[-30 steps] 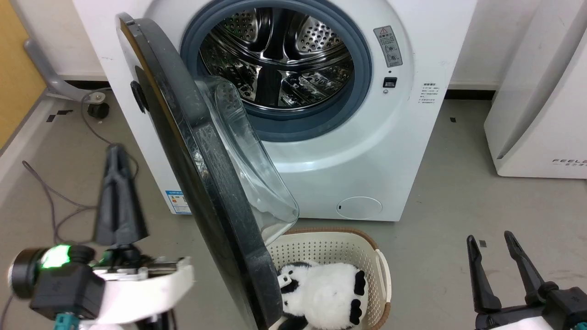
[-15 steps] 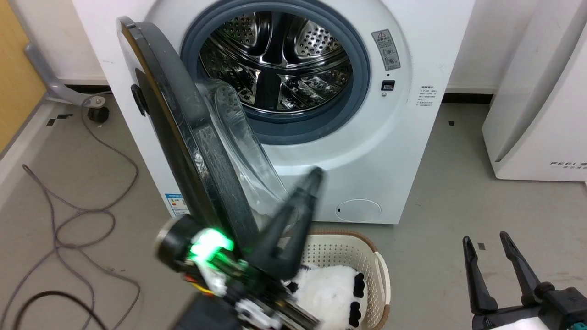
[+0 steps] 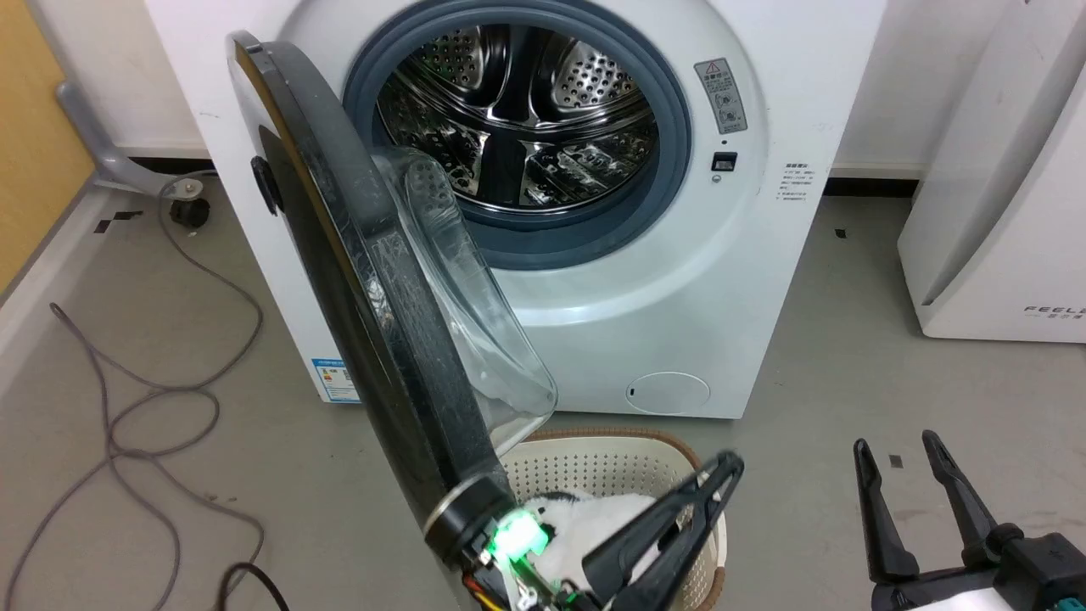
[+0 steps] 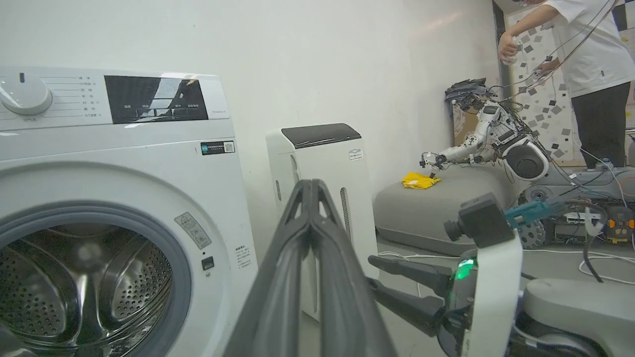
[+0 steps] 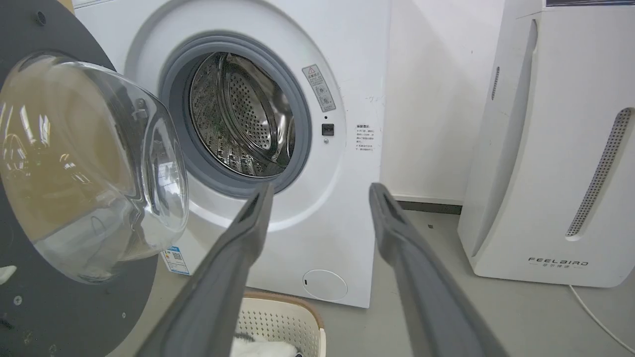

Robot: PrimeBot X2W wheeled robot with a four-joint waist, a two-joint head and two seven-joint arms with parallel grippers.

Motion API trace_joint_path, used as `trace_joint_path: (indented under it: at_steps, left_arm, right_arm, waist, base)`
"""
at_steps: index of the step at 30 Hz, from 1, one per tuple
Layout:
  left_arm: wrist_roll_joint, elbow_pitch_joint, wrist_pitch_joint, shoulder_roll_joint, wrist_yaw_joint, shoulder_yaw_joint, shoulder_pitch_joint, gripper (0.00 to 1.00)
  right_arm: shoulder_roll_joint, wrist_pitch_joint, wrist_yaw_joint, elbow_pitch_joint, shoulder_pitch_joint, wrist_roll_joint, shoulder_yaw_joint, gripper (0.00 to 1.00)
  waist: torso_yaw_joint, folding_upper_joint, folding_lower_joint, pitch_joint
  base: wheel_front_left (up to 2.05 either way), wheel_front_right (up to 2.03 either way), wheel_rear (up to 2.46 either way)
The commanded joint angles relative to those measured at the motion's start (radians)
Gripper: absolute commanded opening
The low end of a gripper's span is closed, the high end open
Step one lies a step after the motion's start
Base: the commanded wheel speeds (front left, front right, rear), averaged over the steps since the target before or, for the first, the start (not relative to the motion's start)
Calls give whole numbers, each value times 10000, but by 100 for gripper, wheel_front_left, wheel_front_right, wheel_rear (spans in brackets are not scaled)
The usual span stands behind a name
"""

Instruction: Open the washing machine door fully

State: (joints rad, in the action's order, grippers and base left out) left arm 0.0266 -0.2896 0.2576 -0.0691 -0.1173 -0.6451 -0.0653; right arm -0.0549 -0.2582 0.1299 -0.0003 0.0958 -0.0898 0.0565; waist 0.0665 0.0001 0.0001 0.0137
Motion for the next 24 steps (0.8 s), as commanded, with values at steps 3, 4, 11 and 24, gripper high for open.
trace_joint_path:
  at_steps: [3, 4, 11, 24]
  left_arm:
    - [-114, 267, 42, -94, 52, -105, 308, 0]
    - [-127, 361, 42, -123, 84, -131, 395, 0]
    - [-110, 1054, 42, -352, 383, -31, 891, 0]
    - [417, 2884, 42, -319, 1207, 1534, 932, 0]
  right_arm:
    - [47, -36, 8, 19, 172, -34, -8, 100]
    - [47, -36, 8, 22, 175, -30, -10, 100]
    - [47, -36, 8, 56, 179, -16, -10, 100]
    - [47, -36, 8, 156, 106, 27, -7, 100]
  waist:
    - [46, -1, -1, -14]
    - [58, -1, -1, -18]
    - [165, -1, -1, -78]
    - [337, -1, -1, -221]
  base:
    - [0, 0, 0]
    - [0, 0, 0]
    - [0, 0, 0]
    - [0, 0, 0]
